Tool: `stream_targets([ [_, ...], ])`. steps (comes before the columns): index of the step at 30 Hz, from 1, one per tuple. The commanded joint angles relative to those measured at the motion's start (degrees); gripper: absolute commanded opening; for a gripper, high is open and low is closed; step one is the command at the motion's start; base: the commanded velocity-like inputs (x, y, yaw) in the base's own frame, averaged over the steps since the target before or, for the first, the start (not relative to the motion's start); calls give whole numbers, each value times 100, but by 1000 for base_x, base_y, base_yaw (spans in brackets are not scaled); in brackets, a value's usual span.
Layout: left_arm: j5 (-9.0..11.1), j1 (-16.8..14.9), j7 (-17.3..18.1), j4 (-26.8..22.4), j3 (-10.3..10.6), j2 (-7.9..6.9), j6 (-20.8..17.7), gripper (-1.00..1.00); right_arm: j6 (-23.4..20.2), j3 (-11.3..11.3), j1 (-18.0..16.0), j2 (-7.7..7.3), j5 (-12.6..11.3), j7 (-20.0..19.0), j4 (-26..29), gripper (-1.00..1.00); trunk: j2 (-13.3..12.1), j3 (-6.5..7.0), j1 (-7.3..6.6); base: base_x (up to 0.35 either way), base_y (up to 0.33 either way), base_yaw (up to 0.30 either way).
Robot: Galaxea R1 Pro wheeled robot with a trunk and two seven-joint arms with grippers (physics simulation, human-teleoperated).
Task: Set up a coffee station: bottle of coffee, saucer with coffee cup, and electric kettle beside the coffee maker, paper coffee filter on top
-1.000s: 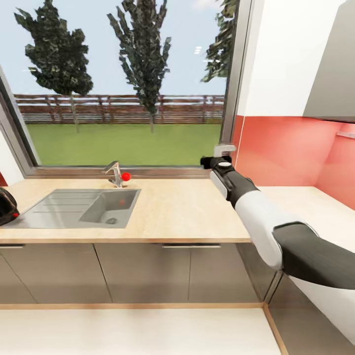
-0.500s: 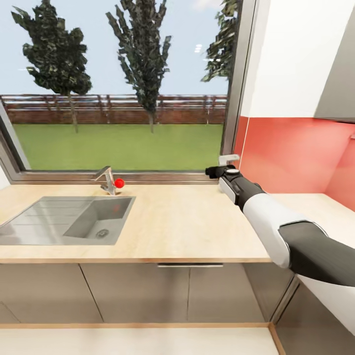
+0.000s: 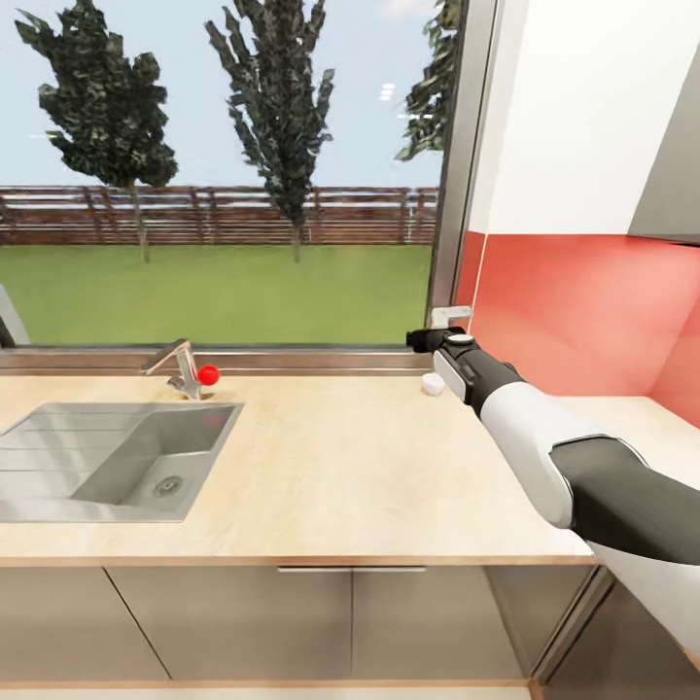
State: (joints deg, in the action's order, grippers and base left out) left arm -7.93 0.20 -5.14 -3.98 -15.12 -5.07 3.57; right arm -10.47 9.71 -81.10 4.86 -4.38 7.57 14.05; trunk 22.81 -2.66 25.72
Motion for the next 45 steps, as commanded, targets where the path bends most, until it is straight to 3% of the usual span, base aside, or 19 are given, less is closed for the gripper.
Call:
stream_targets([
  [1, -60, 3, -9, -7, -43, 0, 11, 100, -34, 48, -4, 0, -68, 34, 10, 100, 11, -11, 6, 287, -142, 0],
  [18, -60, 6, -13, -7, -43, -7, 7, 100, 3, 56, -2, 9, -115, 26, -126, 100, 11, -11, 6, 74, -24, 0],
  [30, -60, 6, -13, -7, -41, -3, 8, 100, 3, 57, -2, 23, -113, 32, -147, 100, 11, -11, 6, 259, 0, 0],
  [45, -60, 6, -13, -6, -40, -1, 5, 100, 4, 57, -2, 23, -107, 33, -156, 100, 11, -11, 6, 87, 0, 0],
])
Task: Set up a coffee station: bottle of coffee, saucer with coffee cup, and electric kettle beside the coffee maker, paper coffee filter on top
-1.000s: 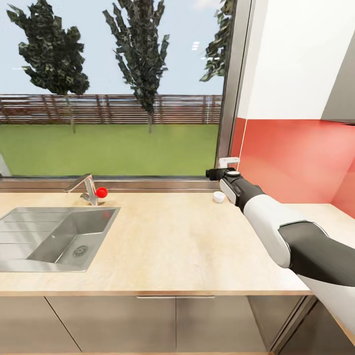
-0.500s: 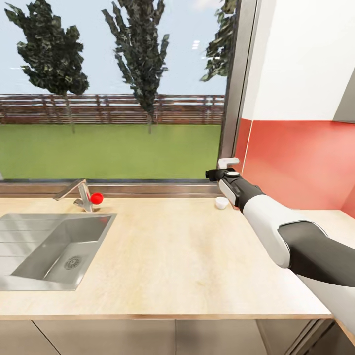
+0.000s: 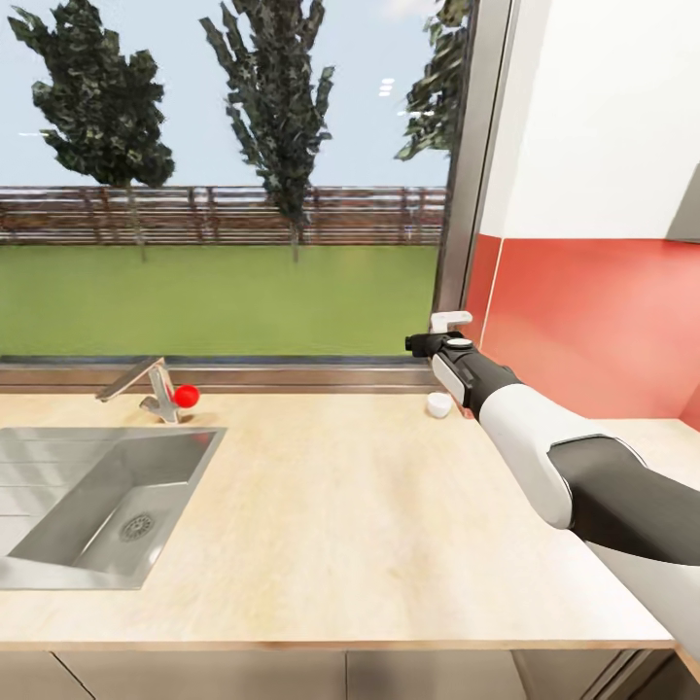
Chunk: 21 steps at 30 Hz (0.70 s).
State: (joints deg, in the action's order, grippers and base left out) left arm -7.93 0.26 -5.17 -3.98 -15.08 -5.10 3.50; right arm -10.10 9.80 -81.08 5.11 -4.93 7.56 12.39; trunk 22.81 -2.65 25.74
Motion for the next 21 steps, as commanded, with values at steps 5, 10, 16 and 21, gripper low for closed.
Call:
stream_targets([
  [5, -60, 0, -11, -7, -42, 2, 15, 100, -34, 49, -4, 0, -56, 34, 9, 100, 12, -12, 5, 48, 0, 0],
  [10, -60, 0, -11, -6, -46, 1, 14, 100, -34, 49, -2, 7, -57, 32, 9, 100, 12, -12, 5, 122, 0, 0],
  [16, -60, 0, -11, -7, -41, 9, 17, 100, -34, 49, -4, 7, -56, 34, 12, 100, 12, -12, 5, 142, 0, 0],
  [21, -60, 1, -11, 0, -39, 9, 17, 100, -35, 49, -4, 7, -54, 35, 10, 100, 12, -12, 5, 10, 0, 0],
])
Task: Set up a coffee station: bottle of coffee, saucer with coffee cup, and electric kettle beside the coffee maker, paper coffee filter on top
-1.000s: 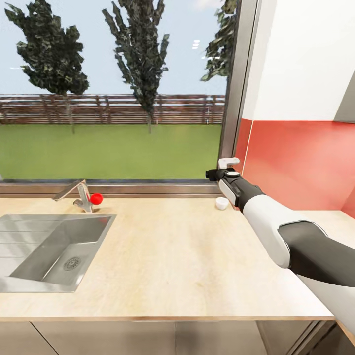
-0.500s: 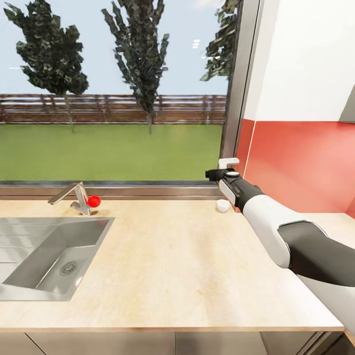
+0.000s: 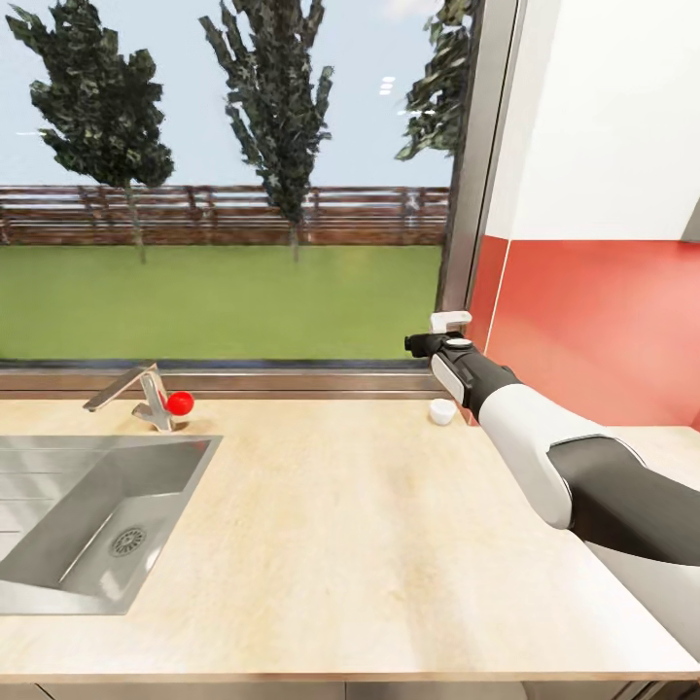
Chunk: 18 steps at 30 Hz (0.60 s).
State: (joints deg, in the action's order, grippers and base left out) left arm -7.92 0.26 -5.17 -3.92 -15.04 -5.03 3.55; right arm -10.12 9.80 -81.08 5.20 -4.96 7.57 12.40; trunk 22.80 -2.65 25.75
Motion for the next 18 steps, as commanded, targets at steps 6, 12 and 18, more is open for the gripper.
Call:
stream_targets([
  [6, -60, 0, -11, -5, -43, 2, 12, 100, -32, 48, -4, -1, -50, 34, 8, 100, 12, -12, 4, 129, 0, 0],
  [12, -59, 0, -11, -4, -45, 2, 11, 100, -33, 48, 0, -1, -49, 32, 8, 100, 12, -12, 4, 82, 0, 0],
  [18, -53, 0, -11, -4, -49, 2, 5, 100, -32, 48, 5, 11, -54, 26, 8, 100, 12, -12, 4, 103, 0, 0],
])
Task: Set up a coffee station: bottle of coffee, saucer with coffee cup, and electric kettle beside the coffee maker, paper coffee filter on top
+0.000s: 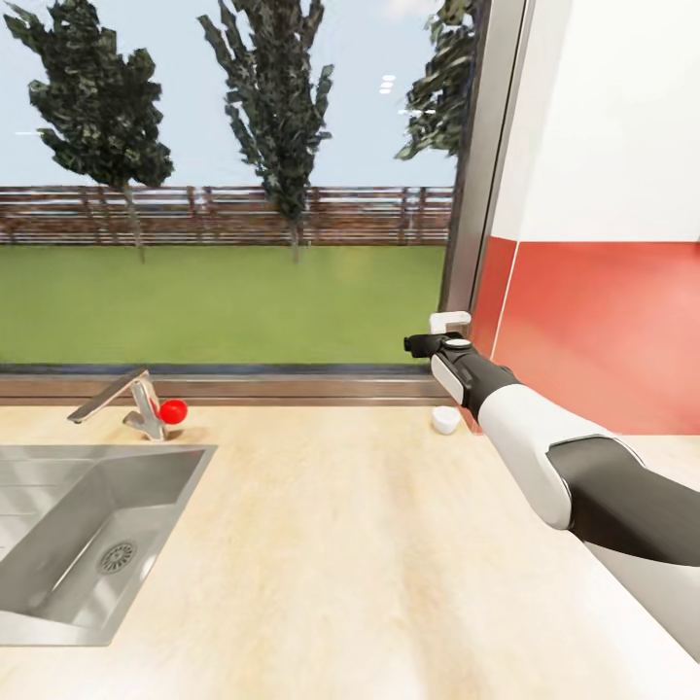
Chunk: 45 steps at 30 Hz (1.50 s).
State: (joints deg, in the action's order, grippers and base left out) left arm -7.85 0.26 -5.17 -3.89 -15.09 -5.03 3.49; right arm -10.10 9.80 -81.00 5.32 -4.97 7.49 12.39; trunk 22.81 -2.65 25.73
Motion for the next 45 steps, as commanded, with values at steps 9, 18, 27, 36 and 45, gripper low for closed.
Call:
stream_targets([
  [9, -60, 0, -11, -6, -42, 2, 12, 100, -35, 48, -4, 4, -56, 33, 9, 100, 11, -11, 6, 83, 0, 0],
  [18, -58, 9, -11, 179, -44, -11, 12, 100, -35, 48, -4, 4, -56, 33, 18, 100, 11, -11, 6, 45, 0, 0],
  [27, -67, 238, -8, 237, -38, -64, 12, 100, -35, 48, -4, 4, -56, 39, 18, 100, 11, -11, 6, 52, 0, 0],
  [36, -67, 261, -3, 240, -38, -72, 12, 100, -42, 48, -4, 4, -56, 42, 18, 100, 11, -11, 6, 121, 0, 0],
  [45, -67, 262, -2, 240, -38, -69, 6, 100, -47, 48, 11, 4, -44, 34, -285, 100, 11, -11, 6, 16, 0, 0],
])
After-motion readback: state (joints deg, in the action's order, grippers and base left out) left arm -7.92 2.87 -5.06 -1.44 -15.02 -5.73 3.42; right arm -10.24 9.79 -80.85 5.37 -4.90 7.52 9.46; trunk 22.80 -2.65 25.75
